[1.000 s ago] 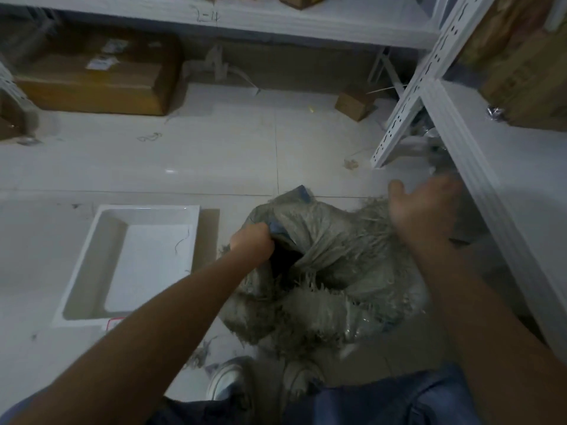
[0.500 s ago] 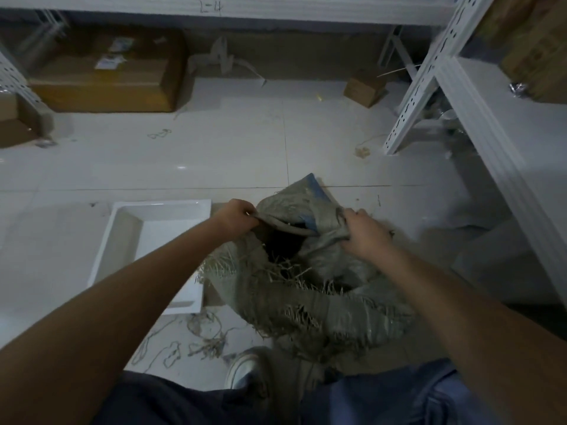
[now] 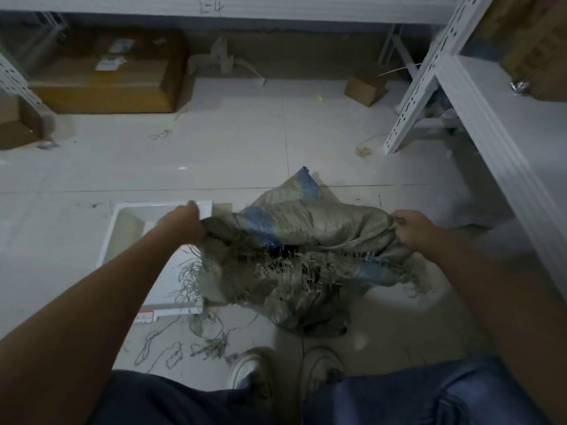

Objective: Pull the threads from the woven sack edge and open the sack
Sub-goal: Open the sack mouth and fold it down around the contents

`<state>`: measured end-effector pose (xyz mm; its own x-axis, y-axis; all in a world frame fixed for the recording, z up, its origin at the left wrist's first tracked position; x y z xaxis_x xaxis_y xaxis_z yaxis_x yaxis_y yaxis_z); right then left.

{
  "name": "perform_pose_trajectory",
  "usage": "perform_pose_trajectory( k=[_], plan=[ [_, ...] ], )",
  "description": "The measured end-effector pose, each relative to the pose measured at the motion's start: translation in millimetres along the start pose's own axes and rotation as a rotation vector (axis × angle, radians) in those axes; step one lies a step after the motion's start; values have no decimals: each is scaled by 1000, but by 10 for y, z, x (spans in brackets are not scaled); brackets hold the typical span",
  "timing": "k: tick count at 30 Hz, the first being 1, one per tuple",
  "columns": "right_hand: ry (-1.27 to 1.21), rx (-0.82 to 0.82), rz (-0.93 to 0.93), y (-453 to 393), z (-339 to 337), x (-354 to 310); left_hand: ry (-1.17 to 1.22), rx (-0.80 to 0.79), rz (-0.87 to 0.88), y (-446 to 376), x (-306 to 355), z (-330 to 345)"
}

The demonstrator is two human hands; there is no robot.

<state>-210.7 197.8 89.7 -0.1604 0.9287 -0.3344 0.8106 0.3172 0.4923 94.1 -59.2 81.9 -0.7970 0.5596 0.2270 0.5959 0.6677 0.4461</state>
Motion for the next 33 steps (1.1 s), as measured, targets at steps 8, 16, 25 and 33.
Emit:
perform_pose_trajectory(
  k=[8,16,25,33],
  plan=[
    [-480,-334,187,11,101,-143,-424,4,494,-133,1185,502],
    [291,-190,131,-23,148,-202,425,109,226,-366,985,132],
    [530,200,-414,361,857,-819,945,220,33,-328,954,343],
    [-192,-632,-89,-87,805,-417,855,-98,7,-401,467,474]
  ],
)
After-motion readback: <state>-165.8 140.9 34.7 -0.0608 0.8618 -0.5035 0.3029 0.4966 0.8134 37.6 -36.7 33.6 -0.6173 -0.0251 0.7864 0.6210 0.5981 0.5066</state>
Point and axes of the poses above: each hand's wrist, its own y-axis away from the middle knuckle, its own z-axis out of the palm, x = y × z, the point moved 6 cm from there along -y, towards the middle knuckle, and after that the axes turned 15 degrees about z, right-handed, at the moved point
